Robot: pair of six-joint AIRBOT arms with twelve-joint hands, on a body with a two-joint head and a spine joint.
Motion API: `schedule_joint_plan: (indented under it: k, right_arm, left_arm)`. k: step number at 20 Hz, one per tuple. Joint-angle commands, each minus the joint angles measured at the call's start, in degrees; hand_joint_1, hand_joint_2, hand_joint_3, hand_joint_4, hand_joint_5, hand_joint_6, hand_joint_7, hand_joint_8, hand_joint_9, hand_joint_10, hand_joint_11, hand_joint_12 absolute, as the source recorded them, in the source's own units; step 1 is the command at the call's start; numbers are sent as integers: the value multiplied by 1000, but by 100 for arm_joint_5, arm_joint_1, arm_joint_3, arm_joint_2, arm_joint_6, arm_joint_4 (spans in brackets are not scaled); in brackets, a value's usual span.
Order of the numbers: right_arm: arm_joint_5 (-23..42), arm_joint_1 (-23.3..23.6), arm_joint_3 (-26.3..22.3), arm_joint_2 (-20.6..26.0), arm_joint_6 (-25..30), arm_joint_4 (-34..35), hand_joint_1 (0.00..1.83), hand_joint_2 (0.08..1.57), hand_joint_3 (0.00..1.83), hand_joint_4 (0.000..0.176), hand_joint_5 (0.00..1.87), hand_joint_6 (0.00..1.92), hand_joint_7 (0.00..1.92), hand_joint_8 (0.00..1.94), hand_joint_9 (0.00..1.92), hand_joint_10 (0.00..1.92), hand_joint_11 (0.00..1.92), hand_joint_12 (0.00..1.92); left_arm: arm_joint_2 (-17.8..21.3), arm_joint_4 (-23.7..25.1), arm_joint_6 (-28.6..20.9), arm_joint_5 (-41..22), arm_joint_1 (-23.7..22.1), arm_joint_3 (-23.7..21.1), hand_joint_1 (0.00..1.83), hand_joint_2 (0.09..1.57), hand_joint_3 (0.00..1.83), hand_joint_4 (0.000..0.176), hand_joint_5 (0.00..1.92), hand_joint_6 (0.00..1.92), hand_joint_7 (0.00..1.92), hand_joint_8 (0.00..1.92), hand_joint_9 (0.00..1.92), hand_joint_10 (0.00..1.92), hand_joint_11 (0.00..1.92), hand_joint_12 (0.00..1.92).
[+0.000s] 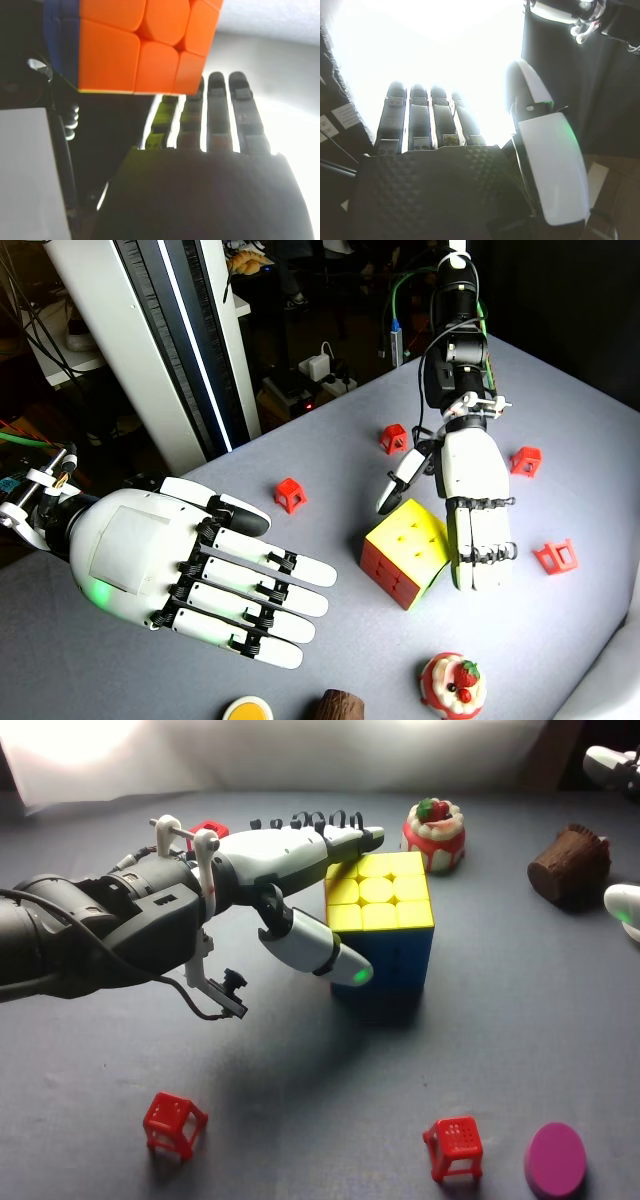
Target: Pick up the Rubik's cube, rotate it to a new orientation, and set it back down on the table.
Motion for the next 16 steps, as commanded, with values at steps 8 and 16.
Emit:
schedule_joint_plan:
  k: [8,16]
  right_arm:
    - [697,17,10,-21,34,55,582,1335,2,0,0,0,0,0,0,0,0,0]
    - [825,16,4,-19,34,24,498,1345,5,0,0,0,0,0,0,0,59,31]
  left_arm:
    - [-82,-109,33,-614,-92,74,1031,1147,127,0,694,1359,737,1639,789,1892,851,1921]
    - [167,-169,66,-1135,-77,-137,1148,796,1041,14,791,1650,761,1823,871,1921,909,1921]
